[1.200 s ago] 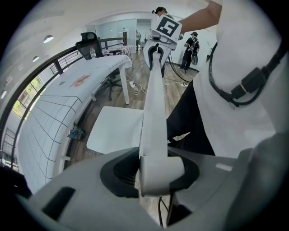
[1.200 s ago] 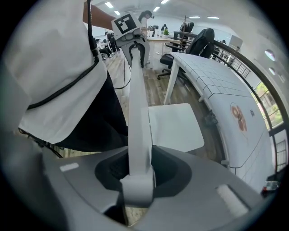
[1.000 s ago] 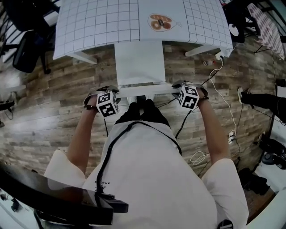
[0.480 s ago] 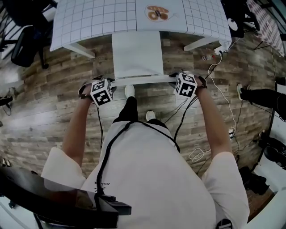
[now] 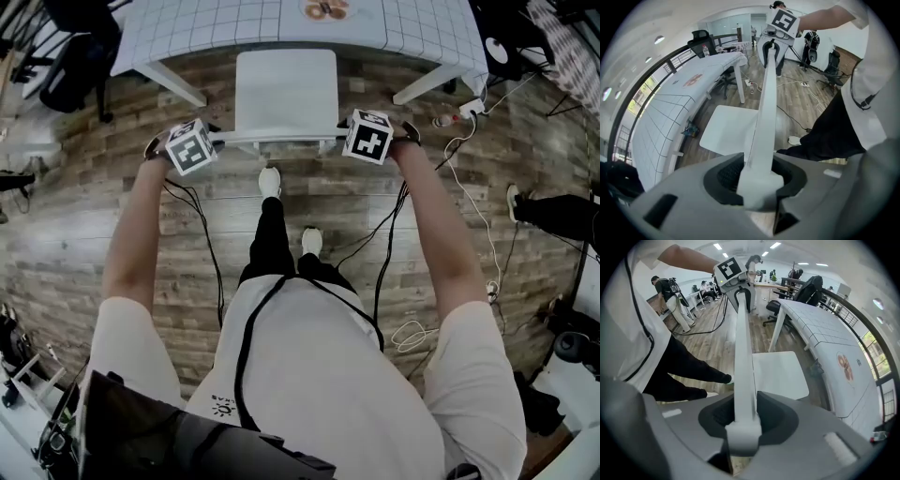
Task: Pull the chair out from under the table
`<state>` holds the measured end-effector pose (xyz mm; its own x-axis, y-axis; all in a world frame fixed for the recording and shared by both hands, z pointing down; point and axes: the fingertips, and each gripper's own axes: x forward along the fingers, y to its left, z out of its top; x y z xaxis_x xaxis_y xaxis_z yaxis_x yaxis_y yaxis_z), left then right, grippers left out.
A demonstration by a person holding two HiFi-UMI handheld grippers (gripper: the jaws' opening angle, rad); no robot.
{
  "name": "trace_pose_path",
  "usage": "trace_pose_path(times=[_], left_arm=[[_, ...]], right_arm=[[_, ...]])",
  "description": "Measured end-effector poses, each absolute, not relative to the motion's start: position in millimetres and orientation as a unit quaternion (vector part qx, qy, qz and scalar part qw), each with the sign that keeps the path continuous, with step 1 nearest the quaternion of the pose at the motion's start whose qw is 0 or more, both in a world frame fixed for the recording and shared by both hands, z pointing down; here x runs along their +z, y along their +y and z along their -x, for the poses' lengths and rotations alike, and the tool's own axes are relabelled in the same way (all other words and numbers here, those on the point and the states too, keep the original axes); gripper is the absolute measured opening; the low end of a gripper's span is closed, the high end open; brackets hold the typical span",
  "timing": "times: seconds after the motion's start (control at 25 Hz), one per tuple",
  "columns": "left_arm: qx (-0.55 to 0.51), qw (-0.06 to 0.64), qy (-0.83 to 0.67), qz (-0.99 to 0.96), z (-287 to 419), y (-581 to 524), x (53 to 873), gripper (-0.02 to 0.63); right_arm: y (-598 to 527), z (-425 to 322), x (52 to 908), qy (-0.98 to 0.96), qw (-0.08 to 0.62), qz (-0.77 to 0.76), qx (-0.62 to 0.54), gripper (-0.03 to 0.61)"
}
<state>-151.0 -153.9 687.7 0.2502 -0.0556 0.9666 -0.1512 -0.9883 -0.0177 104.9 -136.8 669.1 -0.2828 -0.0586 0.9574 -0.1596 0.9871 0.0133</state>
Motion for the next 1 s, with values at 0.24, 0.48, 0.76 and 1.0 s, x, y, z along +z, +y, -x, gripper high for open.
trace_pose_path(times=[0.24, 0.48, 0.76, 1.0], left_arm=[[0.614, 0.072, -0.139, -0.773, 153, -154, 690, 0.152], [0.626, 0.098, -0.148, -0.759, 149, -144, 694, 0.156], [0.617, 0.075, -0.130, -0.773, 151, -142, 691, 0.150], [0.616, 0.068, -0.102, -0.778, 153, -134, 690, 0.141]], right_arm=[[-132, -100, 671, -0.820, 0.566, -0.064, 0.046, 0.112], [-127, -109, 673, -0.805, 0.587, -0.061, 0.059, 0.112], [-131, -102, 671, -0.806, 0.588, -0.064, 0.031, 0.107], [-123, -101, 669, -0.797, 0.600, -0.061, 0.025, 0.103]])
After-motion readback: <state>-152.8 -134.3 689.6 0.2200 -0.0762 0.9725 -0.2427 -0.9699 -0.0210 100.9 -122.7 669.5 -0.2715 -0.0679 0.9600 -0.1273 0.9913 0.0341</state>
